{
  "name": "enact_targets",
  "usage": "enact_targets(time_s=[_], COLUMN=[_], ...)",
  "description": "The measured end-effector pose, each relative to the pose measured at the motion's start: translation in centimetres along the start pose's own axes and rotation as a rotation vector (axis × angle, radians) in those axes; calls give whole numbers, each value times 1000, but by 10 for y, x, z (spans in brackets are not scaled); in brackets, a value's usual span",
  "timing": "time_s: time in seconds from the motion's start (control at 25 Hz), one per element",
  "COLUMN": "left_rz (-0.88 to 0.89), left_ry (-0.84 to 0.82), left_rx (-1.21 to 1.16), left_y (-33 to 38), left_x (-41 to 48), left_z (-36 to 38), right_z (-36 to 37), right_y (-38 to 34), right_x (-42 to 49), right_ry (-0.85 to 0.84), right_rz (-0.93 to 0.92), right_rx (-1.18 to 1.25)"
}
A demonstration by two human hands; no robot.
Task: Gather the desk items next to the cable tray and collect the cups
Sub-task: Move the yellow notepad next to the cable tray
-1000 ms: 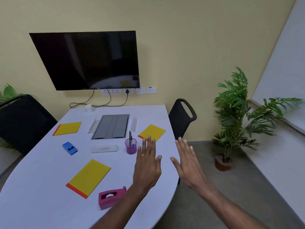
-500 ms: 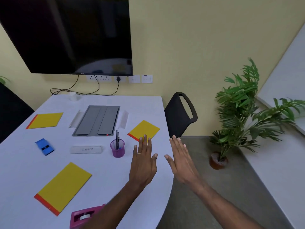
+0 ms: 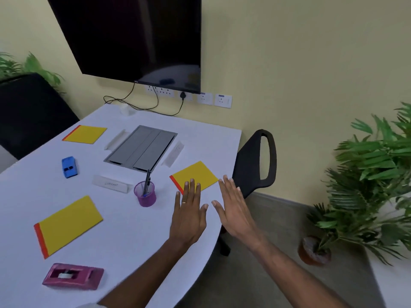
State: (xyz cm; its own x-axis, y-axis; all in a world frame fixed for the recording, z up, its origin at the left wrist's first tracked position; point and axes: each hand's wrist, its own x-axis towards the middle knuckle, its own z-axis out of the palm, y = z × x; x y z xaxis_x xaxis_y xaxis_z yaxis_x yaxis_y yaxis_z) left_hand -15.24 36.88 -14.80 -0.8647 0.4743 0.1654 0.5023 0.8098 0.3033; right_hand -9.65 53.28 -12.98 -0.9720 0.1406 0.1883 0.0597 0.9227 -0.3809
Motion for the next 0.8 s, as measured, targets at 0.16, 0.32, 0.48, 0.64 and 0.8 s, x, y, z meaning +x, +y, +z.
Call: enact_targets(time_s=[0.16,0.32,0.48,0.64,0.8], left_rz=[-85,-155,-226,-295,-421], left_ry=[-18,-9,-5,-37,-98], left_rx=[9,-11,-24,-69,-227], left_y=[25,28,14,-9,-40], left_x=[18,46,78,121,164], left_z=[21,37,60,92,120], right_z=[-7,0,17,43,69], right_y=[37,62,76,90,103], right_x=[19,49,92,145,197], right_ry=[-41,-99,-157,-236,-395], right_rz=[-35,-66,-41,-76,-4], right_rx=[27,42,126,93,160])
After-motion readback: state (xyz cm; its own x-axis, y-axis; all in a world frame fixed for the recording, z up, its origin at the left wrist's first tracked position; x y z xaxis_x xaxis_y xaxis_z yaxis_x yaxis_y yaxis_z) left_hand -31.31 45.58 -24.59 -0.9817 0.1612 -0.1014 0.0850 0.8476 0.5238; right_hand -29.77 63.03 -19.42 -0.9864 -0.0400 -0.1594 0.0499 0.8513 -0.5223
